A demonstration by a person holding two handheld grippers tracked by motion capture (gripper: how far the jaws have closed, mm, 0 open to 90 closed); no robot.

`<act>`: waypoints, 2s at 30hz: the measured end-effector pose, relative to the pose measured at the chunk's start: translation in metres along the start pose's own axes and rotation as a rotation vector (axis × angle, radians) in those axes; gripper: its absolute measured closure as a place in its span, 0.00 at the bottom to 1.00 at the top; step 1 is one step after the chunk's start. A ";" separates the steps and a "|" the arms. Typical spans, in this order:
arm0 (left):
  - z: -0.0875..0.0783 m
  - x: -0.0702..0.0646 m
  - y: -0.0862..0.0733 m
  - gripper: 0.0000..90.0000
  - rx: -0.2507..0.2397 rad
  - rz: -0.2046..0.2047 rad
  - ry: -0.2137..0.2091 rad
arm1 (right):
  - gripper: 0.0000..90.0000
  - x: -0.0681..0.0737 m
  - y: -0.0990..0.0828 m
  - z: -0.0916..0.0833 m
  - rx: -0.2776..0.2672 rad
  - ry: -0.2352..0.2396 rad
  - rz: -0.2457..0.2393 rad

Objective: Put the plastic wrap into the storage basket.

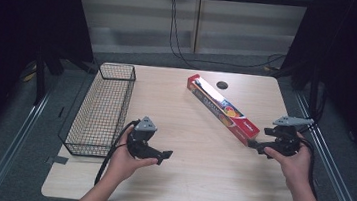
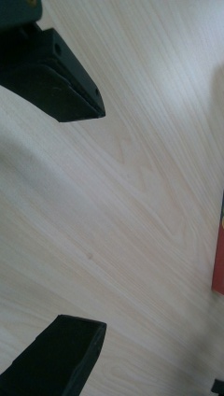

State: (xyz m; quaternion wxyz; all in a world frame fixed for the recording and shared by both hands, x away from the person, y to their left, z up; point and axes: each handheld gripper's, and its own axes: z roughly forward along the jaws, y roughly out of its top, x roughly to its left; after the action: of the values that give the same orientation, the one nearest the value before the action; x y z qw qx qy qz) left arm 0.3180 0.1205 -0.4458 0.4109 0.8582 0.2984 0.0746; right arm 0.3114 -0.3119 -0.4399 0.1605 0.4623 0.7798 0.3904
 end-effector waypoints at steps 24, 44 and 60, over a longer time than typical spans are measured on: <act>0.001 -0.002 0.001 0.02 0.031 0.007 0.006 | 0.12 0.002 0.025 0.016 0.082 -0.013 -0.016; 0.006 -0.005 -0.001 0.02 0.040 0.028 -0.011 | 0.11 -0.014 0.045 0.063 0.187 -0.049 -0.003; 0.007 -0.007 -0.001 0.02 0.053 0.038 -0.007 | 0.11 -0.018 0.048 0.081 0.224 -0.054 0.003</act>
State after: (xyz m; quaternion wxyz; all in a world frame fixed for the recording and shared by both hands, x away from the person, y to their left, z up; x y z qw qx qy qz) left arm 0.3146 0.1128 -0.4502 0.3877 0.8745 0.2823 0.0717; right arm 0.3994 -0.2768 -0.4576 0.1285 0.4888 0.8132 0.2885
